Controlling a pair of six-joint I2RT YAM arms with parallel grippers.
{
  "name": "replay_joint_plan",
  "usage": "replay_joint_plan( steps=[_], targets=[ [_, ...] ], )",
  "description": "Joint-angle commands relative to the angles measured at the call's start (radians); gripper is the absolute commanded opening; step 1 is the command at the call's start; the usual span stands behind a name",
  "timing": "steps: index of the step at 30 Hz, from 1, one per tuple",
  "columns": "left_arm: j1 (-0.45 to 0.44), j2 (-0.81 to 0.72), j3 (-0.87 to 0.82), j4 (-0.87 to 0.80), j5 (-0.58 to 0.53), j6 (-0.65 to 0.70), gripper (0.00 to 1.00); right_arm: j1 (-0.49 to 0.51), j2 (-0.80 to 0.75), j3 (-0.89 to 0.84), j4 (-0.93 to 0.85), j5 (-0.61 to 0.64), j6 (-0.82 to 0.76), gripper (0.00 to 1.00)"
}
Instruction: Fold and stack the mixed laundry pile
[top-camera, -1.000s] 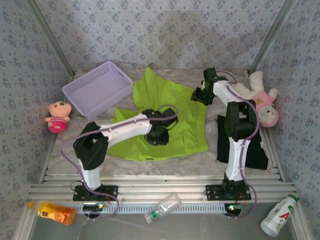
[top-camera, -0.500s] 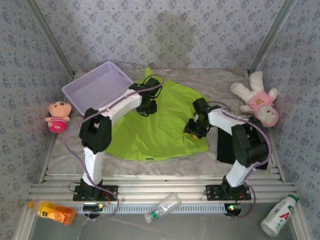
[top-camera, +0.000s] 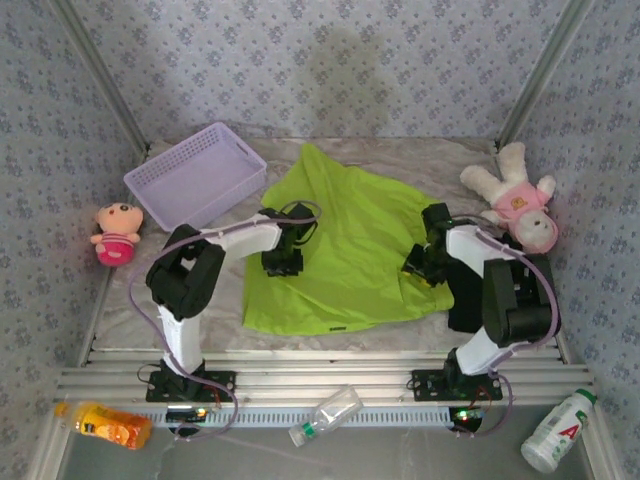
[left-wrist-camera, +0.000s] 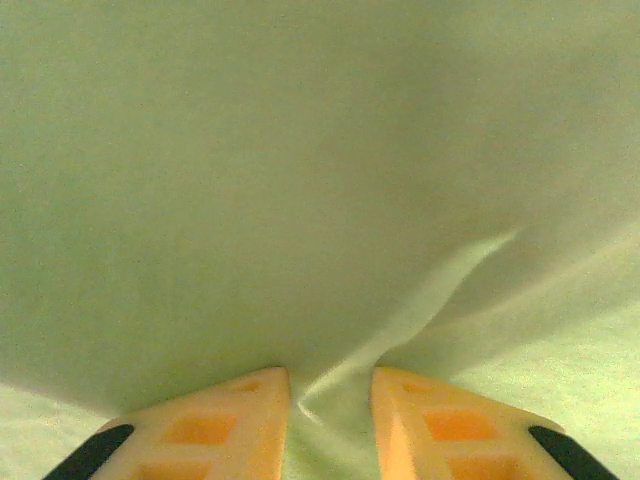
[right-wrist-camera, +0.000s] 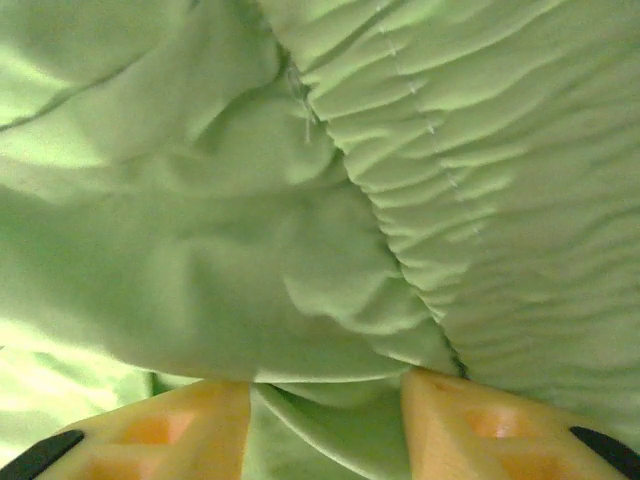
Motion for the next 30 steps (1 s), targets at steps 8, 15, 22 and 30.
replay_joint_plan(
  steps=[8,15,22,30],
  targets=[
    [0.032,-0.111,0.081,-0.084,-0.056,-0.040,0.64,-0.025,-0.339,-0.060,-0.244,-0.004,0.014,0.75],
    [0.069,-0.201,0.071,-0.077,-0.056,-0.037,0.73,-0.122,-0.462,-0.206,-0.261,-0.050,0.103,0.77],
    [0.071,-0.318,-0.042,-0.121,0.012,-0.007,0.74,-0.176,-0.389,-0.282,-0.051,-0.126,0.200,0.77],
    [0.064,-0.615,-0.359,-0.137,0.094,-0.102,0.74,-0.212,-0.289,-0.285,0.072,-0.128,0.175,0.35]
  ],
)
